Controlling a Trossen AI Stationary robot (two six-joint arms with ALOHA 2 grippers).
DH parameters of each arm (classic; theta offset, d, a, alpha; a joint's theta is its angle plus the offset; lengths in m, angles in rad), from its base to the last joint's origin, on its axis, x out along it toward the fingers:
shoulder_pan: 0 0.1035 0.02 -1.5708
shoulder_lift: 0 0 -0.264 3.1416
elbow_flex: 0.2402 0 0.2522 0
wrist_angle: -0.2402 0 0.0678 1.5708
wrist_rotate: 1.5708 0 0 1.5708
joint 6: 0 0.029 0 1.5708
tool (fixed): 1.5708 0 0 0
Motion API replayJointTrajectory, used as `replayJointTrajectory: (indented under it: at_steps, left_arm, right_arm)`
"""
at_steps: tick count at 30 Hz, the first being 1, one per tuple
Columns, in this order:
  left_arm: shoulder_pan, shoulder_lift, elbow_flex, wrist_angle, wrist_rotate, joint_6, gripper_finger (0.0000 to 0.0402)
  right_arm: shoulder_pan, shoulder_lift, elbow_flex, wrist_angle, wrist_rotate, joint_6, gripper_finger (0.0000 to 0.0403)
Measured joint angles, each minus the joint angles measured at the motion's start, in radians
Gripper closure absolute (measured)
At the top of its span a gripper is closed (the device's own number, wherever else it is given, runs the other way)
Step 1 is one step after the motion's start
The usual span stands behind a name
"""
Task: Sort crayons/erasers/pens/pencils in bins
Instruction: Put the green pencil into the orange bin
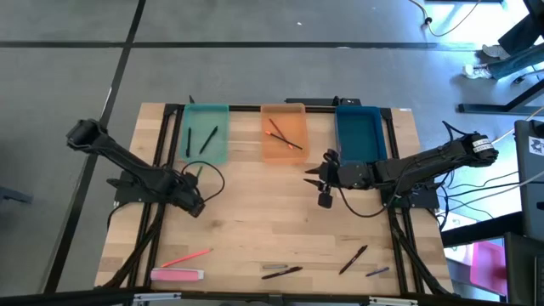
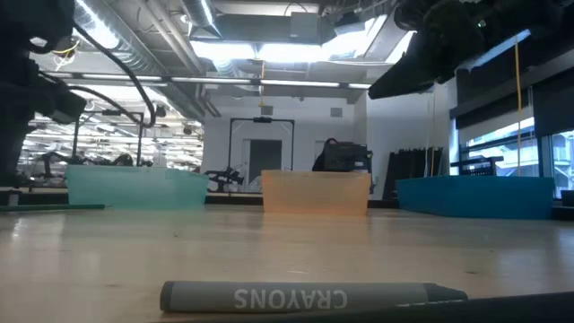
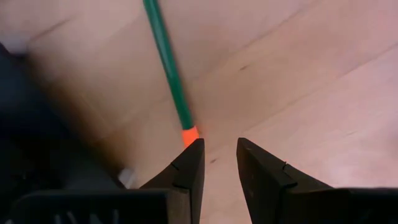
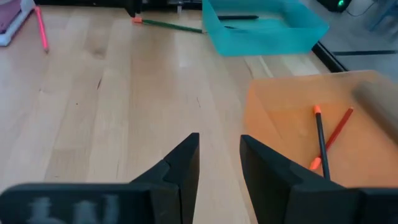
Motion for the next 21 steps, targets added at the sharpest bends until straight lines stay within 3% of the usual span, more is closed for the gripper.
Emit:
replayJointTrajectory:
  at_steps: [21]
  left_arm:
    - [0.000,0.209,0.002,0.039,0.003,0.007,0.0315]
  right_arm:
    - [0.000,0.000,0.000,0.083,-0.001,-0.099,0.0282]
